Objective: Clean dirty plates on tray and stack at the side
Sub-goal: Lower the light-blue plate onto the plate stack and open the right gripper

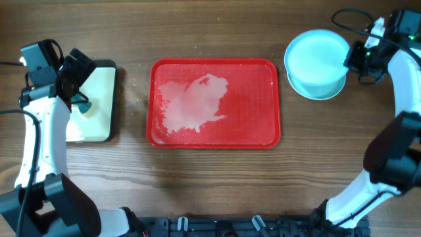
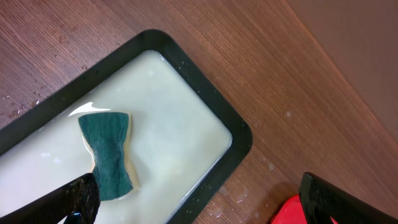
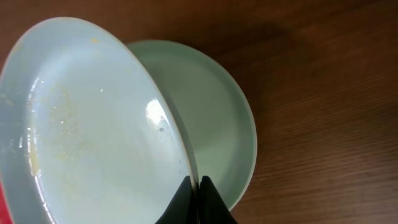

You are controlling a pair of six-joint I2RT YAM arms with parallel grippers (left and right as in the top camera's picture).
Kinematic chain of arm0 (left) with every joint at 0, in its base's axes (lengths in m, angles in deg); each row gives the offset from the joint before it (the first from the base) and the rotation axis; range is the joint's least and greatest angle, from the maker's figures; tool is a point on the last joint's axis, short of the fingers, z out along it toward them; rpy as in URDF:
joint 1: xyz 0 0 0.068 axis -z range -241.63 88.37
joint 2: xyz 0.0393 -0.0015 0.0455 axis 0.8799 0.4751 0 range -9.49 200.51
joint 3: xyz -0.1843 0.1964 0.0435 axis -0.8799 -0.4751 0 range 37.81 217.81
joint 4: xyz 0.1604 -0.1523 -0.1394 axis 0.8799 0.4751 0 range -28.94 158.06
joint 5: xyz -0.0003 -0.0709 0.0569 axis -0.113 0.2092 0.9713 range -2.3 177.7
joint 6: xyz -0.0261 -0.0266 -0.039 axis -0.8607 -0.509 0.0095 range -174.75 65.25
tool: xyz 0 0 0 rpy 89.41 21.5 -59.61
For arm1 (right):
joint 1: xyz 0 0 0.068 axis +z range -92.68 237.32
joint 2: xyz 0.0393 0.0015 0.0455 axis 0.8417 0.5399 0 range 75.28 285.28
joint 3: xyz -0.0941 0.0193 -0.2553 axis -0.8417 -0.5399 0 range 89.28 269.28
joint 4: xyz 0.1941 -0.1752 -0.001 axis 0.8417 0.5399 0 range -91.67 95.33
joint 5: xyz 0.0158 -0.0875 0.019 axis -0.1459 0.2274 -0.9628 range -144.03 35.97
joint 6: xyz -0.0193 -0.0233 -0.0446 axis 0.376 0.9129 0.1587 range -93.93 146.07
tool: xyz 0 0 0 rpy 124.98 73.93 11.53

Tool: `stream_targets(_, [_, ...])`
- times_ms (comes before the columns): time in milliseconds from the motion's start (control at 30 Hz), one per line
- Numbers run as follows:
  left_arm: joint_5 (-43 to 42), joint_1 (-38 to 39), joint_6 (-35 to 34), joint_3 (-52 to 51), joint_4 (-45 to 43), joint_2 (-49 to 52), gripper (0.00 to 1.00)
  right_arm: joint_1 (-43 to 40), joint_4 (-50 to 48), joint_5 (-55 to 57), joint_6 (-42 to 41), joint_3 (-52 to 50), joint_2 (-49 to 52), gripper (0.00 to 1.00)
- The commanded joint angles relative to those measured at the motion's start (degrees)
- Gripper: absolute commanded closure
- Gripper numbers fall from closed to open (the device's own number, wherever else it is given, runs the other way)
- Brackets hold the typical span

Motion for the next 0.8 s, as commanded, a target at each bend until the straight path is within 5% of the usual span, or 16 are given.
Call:
stream_targets(0, [-0.5, -0.1, 0.3, 0.1, -0.1, -0.1, 0.0, 0.0, -0.7, 0.7, -1.1, 0.2, 3.6, 0.96])
stream_targets(367, [-0.5, -0.1, 0.3, 0.1, -0.1, -0.1, 0.0, -0.5, -2.0, 9.3, -2.5, 0.2, 5.3, 0.96])
stream_targets(400, [-0.5, -0.1, 0.3, 0.1, -0.1, -0.1, 0.0, -0.5, -2.0, 9.2, -2.6, 0.2, 5.3, 0.85])
stream_targets(467, [-0.5, -0.1, 0.3, 0.1, -0.1, -0.1, 0.0, -0.5, -1.9, 9.0, -2.5, 0.2, 5.3, 0.42])
stream_targets(500, [-0.5, -0.1, 0.3, 0.1, -0.1, -0.1, 0.0, -0.4, -1.8, 8.7, -2.5, 0.2, 5.3, 0.37])
stream_targets(667, [-0.5, -0.1, 0.3, 0.1, -0.1, -0.1, 0.0, -0.3, -1.2, -4.2, -1.7, 0.2, 5.3, 0.29])
stream_targets(767, [-0.5, -0.1, 0.3, 0.1, -0.1, -0.1, 0.0, 0.0, 1.4, -8.2, -1.2, 0.4, 4.9, 0.35])
